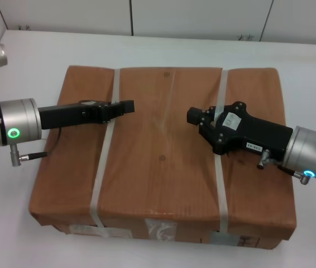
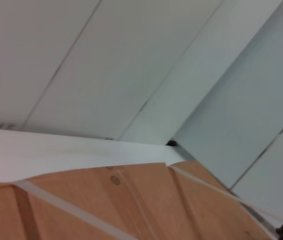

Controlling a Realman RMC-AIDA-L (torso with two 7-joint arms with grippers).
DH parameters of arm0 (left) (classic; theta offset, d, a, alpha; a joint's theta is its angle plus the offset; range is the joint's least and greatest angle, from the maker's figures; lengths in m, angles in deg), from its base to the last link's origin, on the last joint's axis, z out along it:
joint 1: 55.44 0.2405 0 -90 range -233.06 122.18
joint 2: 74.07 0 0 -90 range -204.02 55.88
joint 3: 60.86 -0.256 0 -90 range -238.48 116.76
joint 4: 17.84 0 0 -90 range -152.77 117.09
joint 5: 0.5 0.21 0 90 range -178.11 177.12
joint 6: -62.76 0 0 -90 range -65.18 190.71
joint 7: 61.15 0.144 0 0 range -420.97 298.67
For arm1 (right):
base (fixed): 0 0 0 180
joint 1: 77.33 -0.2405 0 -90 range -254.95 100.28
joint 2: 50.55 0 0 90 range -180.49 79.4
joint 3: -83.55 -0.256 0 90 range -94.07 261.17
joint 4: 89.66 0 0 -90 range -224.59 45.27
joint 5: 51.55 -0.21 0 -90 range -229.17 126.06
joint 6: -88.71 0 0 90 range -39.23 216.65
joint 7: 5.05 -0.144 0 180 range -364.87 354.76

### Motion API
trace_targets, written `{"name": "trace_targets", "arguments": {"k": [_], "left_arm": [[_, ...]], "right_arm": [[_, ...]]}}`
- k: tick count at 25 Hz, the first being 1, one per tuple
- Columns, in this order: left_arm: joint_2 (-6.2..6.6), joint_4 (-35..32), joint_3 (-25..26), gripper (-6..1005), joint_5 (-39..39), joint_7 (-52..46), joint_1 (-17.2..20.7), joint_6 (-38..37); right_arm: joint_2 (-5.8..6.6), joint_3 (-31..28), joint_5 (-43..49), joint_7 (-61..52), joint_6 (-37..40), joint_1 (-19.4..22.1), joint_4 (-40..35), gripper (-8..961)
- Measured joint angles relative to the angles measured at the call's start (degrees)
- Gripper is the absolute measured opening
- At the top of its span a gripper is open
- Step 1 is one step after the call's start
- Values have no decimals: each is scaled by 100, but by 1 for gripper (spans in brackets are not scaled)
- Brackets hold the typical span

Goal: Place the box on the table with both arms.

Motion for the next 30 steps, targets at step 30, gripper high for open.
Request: {"name": "trace_targets", "arguments": {"k": [30], "left_arm": [[-656, 55, -57, 12, 1014, 366, -323, 2574]], "right_arm": [[1, 281, 16, -580, -3391, -610, 889, 28]]}}
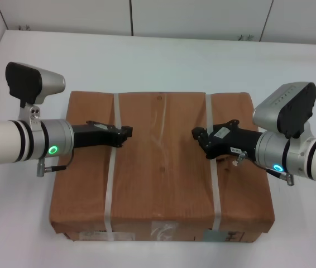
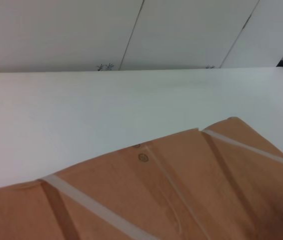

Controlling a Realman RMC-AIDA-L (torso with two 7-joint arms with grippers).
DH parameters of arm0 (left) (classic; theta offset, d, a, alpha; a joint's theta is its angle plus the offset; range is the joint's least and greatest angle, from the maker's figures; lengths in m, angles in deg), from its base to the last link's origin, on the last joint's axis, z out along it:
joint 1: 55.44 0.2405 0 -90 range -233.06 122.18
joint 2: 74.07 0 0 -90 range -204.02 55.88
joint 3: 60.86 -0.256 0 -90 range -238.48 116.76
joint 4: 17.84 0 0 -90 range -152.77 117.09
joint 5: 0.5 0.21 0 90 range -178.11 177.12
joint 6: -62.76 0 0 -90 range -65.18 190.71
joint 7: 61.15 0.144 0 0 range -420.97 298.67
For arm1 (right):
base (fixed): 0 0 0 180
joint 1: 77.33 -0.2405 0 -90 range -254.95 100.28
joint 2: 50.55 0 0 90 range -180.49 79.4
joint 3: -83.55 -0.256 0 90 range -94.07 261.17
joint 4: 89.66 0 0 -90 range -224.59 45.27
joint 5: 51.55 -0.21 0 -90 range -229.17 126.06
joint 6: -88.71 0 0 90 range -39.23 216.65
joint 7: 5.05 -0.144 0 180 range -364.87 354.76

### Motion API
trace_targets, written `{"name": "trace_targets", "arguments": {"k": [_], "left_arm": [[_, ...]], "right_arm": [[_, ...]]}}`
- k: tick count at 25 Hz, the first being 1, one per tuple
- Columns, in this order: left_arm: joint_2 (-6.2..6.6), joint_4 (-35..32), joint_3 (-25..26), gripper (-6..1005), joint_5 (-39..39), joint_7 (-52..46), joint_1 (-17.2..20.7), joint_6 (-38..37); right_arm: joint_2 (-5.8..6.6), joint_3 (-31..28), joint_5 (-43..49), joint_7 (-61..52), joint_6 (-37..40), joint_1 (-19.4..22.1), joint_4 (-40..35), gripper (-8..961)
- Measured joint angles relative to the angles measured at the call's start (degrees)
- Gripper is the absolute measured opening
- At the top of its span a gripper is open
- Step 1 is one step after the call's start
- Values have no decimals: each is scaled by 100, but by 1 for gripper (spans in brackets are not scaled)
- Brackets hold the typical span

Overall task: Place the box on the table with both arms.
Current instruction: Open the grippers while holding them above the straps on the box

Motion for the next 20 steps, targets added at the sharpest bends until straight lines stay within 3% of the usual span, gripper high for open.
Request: {"name": "trace_targets", "arguments": {"k": [12, 15, 20], "left_arm": [[-60, 12, 0, 12, 124, 11, 15, 157], [-94, 16, 0, 53, 208, 48, 18, 197], [-217, 16, -1, 191, 224, 248, 28, 411]], "right_arm": [[1, -25, -23, -216, -128, 66, -8, 31], [0, -19, -19, -447, -291, 73, 1, 37], [0, -49, -45, -672, -399, 215, 0, 240]]}}
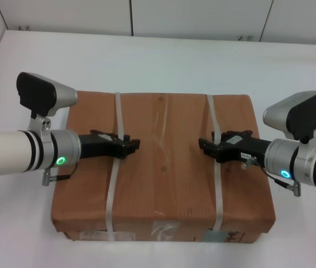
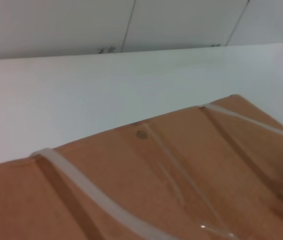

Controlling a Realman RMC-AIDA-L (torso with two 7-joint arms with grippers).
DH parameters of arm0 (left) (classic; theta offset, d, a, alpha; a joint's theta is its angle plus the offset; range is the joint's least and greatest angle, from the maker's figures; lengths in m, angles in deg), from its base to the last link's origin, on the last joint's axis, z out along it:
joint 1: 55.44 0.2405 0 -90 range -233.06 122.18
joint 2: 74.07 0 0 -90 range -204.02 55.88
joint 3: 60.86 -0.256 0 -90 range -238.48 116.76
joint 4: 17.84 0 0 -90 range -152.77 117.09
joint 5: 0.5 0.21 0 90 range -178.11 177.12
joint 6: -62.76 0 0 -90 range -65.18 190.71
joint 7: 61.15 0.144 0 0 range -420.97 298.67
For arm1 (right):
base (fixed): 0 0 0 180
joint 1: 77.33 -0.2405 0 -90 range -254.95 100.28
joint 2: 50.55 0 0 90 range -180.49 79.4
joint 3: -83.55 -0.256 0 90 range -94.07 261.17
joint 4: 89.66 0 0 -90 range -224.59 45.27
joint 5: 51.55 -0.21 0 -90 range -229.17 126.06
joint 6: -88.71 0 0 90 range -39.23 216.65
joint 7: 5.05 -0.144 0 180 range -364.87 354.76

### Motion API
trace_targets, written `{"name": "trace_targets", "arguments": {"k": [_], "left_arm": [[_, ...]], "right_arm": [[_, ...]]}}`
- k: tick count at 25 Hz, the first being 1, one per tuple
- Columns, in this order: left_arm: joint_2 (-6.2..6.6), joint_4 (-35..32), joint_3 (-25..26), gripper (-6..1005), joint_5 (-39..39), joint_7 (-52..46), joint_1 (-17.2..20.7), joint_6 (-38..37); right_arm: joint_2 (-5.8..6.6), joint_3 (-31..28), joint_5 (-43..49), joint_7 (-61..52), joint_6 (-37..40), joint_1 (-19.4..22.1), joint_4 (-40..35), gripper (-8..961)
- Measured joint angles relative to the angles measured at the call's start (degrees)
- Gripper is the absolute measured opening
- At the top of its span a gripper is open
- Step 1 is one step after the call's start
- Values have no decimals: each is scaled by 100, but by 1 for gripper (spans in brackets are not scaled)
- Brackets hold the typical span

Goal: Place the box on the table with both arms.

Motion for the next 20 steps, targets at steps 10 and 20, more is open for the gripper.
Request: {"name": "trace_targets", "arguments": {"k": [10, 20], "left_arm": [[25, 43, 24, 400, 2, 21, 70, 174], [175, -175, 70, 736, -42, -16, 274, -63]], "right_arm": [[0, -176, -22, -143, 32, 197, -51, 579], [4, -631, -20, -174, 596, 596, -395, 882]]}}
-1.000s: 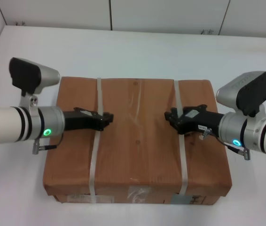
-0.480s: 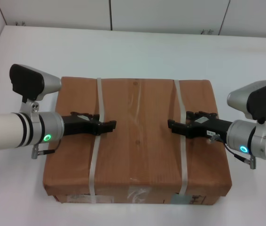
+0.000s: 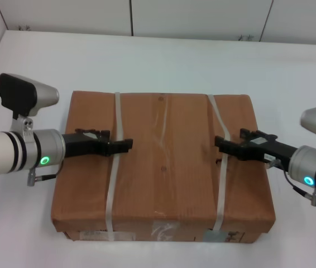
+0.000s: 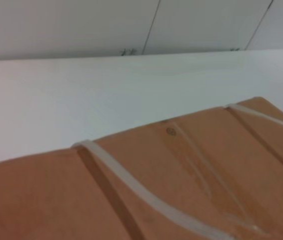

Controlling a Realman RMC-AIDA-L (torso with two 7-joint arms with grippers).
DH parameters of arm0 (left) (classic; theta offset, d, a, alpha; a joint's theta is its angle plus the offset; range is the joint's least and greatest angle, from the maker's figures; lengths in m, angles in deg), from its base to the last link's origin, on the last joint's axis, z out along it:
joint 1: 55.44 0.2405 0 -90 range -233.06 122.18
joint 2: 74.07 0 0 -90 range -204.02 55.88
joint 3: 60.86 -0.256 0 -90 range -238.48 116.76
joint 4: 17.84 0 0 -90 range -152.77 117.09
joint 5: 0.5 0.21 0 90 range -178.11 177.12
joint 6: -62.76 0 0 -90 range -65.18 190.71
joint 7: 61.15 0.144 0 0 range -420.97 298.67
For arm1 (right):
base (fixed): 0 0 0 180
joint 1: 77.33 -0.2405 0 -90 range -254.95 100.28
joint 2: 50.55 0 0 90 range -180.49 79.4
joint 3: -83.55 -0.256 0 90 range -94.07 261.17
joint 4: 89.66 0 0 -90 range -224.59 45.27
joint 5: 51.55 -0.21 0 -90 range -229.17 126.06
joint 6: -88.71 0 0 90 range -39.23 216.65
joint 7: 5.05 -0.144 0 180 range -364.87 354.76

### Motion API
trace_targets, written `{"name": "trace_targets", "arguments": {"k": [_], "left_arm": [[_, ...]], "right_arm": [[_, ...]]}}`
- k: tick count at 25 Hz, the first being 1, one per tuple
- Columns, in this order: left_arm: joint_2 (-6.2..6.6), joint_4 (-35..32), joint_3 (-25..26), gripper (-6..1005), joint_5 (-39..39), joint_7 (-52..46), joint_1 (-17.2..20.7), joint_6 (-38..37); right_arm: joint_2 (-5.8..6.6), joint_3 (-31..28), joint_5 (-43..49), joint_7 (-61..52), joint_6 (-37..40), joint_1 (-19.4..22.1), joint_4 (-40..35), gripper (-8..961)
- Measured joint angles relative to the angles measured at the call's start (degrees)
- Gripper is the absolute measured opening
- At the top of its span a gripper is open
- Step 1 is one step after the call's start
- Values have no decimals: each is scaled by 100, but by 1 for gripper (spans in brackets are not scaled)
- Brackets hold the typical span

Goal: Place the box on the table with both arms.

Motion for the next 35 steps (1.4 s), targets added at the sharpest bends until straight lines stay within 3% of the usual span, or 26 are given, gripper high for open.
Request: {"name": "trace_targets", "arguments": {"k": [2, 8, 12, 16, 19, 22, 27, 35], "left_arm": [[39, -132, 17, 781, -13, -11, 83, -140], [175, -556, 368, 781, -25, -34, 419, -781], [246, -758, 841, 781, -27, 317, 639, -1549], [294, -859, 1300, 781, -23, 1142, 846, -2788], [467, -847, 1370, 781, 17, 1560, 900, -3814], [669, -814, 1332, 781, 74, 1759, 905, -4827], [795, -814, 1332, 781, 106, 1723, 898, -5428], [760, -816, 1339, 781, 120, 1720, 856, -5592]], "right_arm": [[1, -73, 0, -16, 172, 79, -87, 882], [19, -303, 1, -19, 999, 323, -424, 883], [19, -380, 0, 144, 2049, 507, -832, 884], [37, -176, 152, 599, 3509, 614, -1295, 884], [42, 351, 355, 928, 4810, 605, -1775, 883], [42, 690, 383, 1034, 5538, 549, -2015, 881], [49, 753, 374, 1046, 5836, 493, -2123, 879], [33, 759, 371, 1120, 5867, 480, -2129, 878]]}}
